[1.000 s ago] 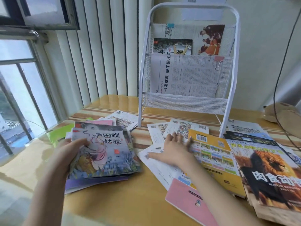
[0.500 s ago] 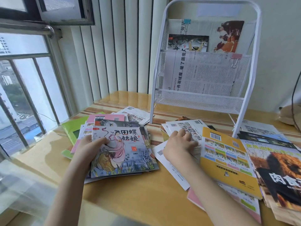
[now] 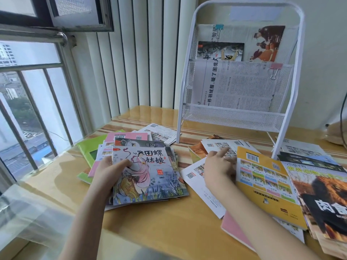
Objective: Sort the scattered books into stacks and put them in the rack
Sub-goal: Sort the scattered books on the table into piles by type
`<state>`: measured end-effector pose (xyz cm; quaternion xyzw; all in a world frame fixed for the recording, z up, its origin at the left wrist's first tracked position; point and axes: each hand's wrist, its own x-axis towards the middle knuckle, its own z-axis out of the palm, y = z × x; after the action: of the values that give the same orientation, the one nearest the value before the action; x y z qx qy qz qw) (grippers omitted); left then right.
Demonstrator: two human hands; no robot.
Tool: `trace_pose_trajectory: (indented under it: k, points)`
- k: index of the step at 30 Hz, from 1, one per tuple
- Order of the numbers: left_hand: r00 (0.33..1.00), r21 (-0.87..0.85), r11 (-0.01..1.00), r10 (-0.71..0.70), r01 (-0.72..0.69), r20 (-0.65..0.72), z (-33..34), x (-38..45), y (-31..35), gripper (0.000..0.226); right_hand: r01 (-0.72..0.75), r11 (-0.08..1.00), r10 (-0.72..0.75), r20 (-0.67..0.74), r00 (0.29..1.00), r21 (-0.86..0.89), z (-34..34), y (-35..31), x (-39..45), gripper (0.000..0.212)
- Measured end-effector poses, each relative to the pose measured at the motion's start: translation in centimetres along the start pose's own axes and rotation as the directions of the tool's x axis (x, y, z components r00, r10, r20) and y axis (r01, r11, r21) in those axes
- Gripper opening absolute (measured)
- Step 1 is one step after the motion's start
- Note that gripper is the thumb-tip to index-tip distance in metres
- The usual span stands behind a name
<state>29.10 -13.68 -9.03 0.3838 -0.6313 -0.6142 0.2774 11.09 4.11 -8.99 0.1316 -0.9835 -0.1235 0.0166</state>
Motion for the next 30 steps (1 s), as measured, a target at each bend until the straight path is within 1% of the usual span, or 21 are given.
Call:
trace_pose_trajectory:
  k: [3, 7, 9, 12, 14, 16, 19, 21, 24, 25, 26, 27, 28, 29, 30]
  points:
    - [1.000, -0.012, 1.000, 0.005, -0.005, 0.001, 0.0, -0.2, 0.1, 0.021, 0.066, 0.997, -0.070, -0.108, 0.992, -0.045, 0.9, 1.0, 0.2, 0.048]
    - [1.000, -0.084, 0.996, 0.014, -0.016, -0.021, 0.1, -0.5, 0.5, 0.020, 0.212, 0.977, -0.200, -0.276, 0.940, 0.015, -0.4, 2.7, -0.5, 0.038]
    - [1.000, -0.125, 0.992, 0.014, -0.016, -0.017, 0.3, -0.7, 0.6, 0.022, 0.257, 0.965, -0.225, -0.352, 0.908, 0.046, -1.5, 3.6, -1.4, 0.036]
    - [0.999, -0.173, 0.985, 0.017, -0.010, 0.041, 0.8, -0.9, 1.2, 0.014, 0.302, 0.942, -0.212, -0.440, 0.873, 0.146, -3.0, 4.5, -2.8, 0.034]
    - [0.996, -0.140, 0.990, 0.016, -0.004, 0.084, 1.3, -0.9, 1.7, 0.009, 0.335, 0.908, -0.174, -0.498, 0.849, 0.253, -3.8, 4.7, -3.2, 0.031]
    - [0.992, -0.092, 0.996, 0.012, 0.000, 0.127, 2.0, -0.5, 1.5, 0.012, 0.377, 0.847, -0.111, -0.568, 0.815, 0.376, -4.0, 4.8, -3.3, 0.030]
    - [0.985, 0.024, 1.000, -0.003, -0.001, 0.172, 3.4, -0.4, 0.9, 0.007, 0.474, 0.729, -0.035, -0.663, 0.747, 0.495, -3.6, 4.5, -3.6, 0.028]
    - [0.984, 0.044, 0.999, -0.013, 0.005, 0.180, 4.1, -0.8, 0.6, 0.007, 0.544, 0.667, -0.003, -0.728, 0.685, 0.509, -3.2, 4.3, -4.0, 0.025]
    - [0.982, 0.068, 0.998, -0.019, 0.006, 0.187, 4.2, -0.9, 0.5, 0.024, 0.650, 0.644, 0.015, -0.857, 0.516, 0.403, -3.3, 4.1, -4.6, 0.021]
    - [0.982, 0.079, 0.997, -0.014, -0.001, 0.189, 4.1, -0.9, 0.4, 0.030, 0.674, 0.646, -0.009, -0.879, 0.476, 0.358, -3.5, 4.0, -4.9, 0.019]
    - [0.982, 0.084, 0.996, -0.008, -0.008, 0.187, 4.1, -1.0, 0.3, 0.037, 0.694, 0.647, -0.065, -0.884, 0.463, 0.316, -3.6, 3.7, -5.3, 0.017]
    - [0.983, 0.083, 0.996, -0.001, -0.014, 0.182, 4.1, -0.9, 0.2, 0.044, 0.716, 0.641, -0.141, -0.874, 0.465, 0.278, -3.4, 3.3, -5.7, 0.015]
    - [0.984, 0.085, 0.996, 0.004, -0.019, 0.177, 4.1, -1.1, 0.1, 0.047, 0.740, 0.623, -0.237, -0.840, 0.488, 0.254, -3.1, 2.6, -6.3, 0.012]
    - [0.984, 0.084, 0.996, 0.019, -0.034, 0.175, 4.2, -1.2, 0.0, 0.044, 0.751, 0.615, -0.341, -0.777, 0.528, 0.241, -2.5, 1.8, -6.9, 0.014]
    - [0.983, 0.088, 0.995, 0.037, -0.053, 0.178, 4.2, -1.4, 0.0, 0.034, 0.759, 0.613, -0.433, -0.712, 0.553, 0.217, -1.7, 0.9, -7.5, 0.020]
